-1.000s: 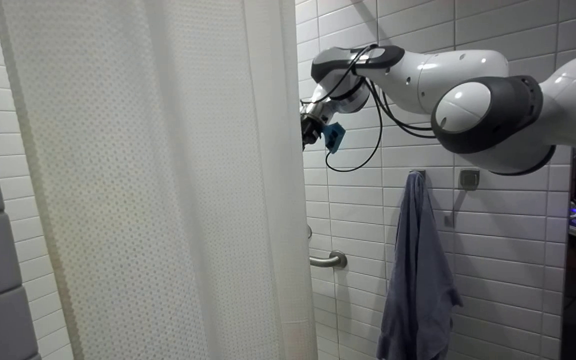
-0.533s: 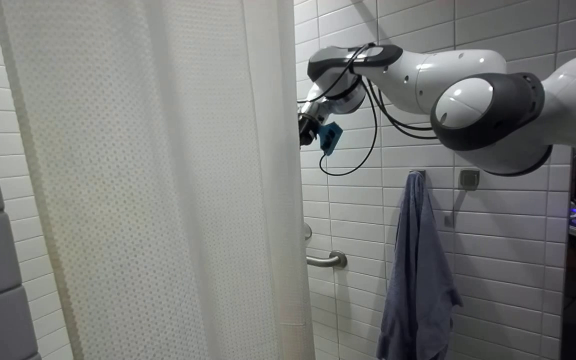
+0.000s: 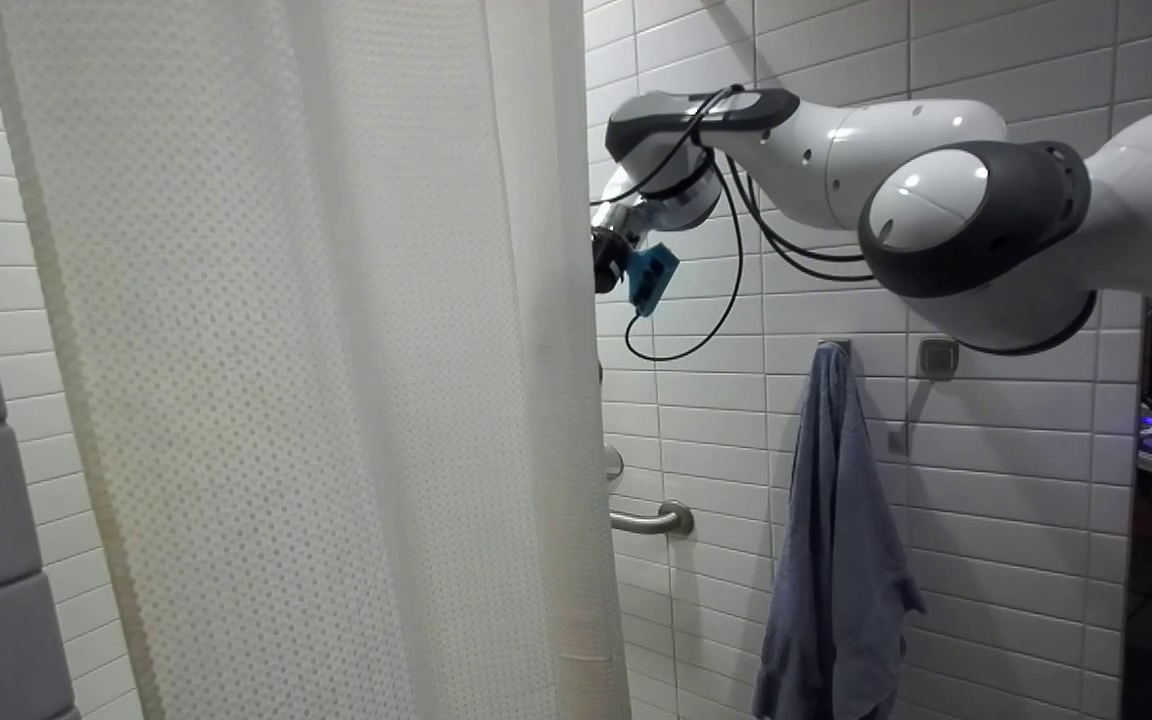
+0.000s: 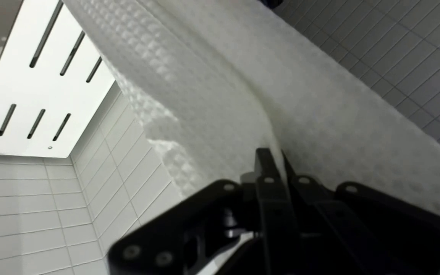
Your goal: Open the shower curtain
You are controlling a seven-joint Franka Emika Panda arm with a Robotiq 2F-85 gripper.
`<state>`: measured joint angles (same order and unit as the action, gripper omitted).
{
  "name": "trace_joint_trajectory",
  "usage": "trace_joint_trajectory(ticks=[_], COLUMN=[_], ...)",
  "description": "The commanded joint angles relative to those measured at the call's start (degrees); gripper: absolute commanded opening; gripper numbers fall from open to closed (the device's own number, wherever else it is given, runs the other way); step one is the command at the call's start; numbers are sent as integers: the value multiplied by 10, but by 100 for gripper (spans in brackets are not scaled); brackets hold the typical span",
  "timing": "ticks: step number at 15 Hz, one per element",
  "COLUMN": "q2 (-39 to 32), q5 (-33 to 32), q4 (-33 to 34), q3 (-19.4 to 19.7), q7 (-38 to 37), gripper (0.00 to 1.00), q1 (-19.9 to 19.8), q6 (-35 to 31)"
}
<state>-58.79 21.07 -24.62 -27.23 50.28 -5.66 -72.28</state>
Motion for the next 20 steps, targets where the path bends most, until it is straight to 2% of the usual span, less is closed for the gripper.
trace_joint_trajectory(ticks=[1, 3, 4, 5, 9, 10, 11, 14, 15, 16, 19, 20], q2=[-2, -6, -47, -7, -11, -50, -12, -15, -55, -15, -18, -59], q5=[-5, -6, 12, -2, -3, 18, 2, 2, 20, 5, 6, 24], q4=[-26, -27, 58, -27, -25, 57, -24, -25, 58, -24, -25, 58], q3=[-2, -9, 20, -9, -18, 11, -17, -20, 10, -18, -21, 8], q7=[13, 15, 4, 15, 14, 2, 15, 17, 5, 15, 14, 5], gripper=[0, 0, 0, 0, 0, 0, 0, 0, 0, 0, 0, 0], q1=[7, 9, 40, 14, 21, 51, 25, 31, 63, 38, 44, 74], q6=[13, 14, 52, 24, 34, 73, 45, 53, 90, 63, 71, 108])
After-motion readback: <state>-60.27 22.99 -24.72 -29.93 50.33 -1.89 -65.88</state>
